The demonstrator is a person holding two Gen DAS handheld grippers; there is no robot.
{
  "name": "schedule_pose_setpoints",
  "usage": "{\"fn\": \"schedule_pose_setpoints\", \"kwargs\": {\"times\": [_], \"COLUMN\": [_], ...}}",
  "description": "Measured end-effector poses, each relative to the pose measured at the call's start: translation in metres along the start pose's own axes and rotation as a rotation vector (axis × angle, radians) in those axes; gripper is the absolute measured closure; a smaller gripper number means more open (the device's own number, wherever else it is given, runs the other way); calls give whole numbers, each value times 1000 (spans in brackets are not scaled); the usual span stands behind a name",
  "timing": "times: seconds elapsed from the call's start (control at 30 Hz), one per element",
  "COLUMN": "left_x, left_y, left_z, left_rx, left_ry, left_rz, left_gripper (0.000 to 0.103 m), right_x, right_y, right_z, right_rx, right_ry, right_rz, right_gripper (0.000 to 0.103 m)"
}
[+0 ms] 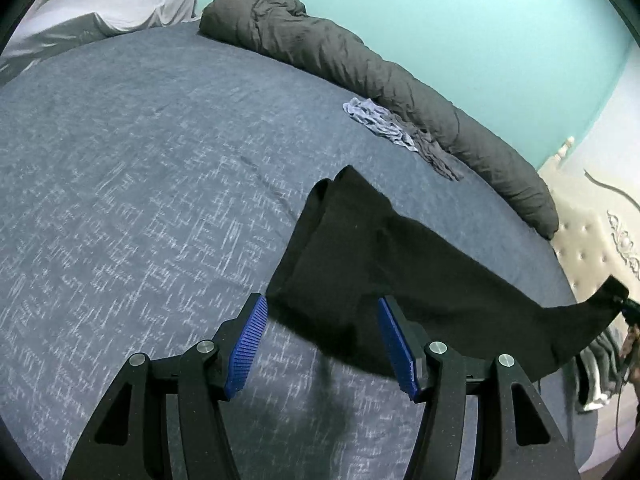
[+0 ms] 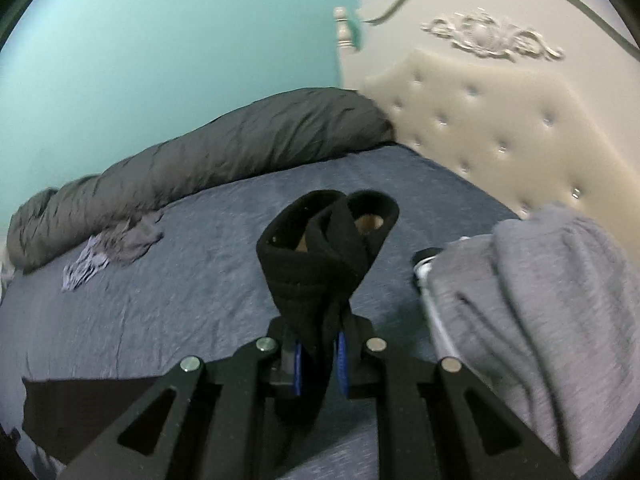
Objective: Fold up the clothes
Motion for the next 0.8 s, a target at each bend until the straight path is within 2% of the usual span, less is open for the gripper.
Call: {"fn": "schedule_pose_setpoints", "kwargs": {"times": [0.23,0.57,0.7,0.8], "left_x": [7,19,22,27], "left_y": [0,0,-6,-10], "left_z": [-5,1,0,-1], "left_rx": [1,11,52,74], "left_ry": [-33,-13,-41,-24], "left_rz": [26,9,36,31], "left_gripper": [41,41,40,40], "right_x": [76,193,247,291], "right_y": [2,7,12,17], "right_z": [-25,-64,-84,-97], "right_rx": [59,128,157,171], "right_ry": [78,175,225,279], "right_rz": [84,215,263,308], "right_gripper": [91,91,91,91]}}
Point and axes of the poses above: each gripper's, at about its wrist camera, not at the fingertips, and y roughly against the way its jaws point, x to its left, z to its top, the point moved 3 cm from there along -y, roughly the way its jaws point, and after that the axes turned 4 degrees about -y, right-handed, at the moved point
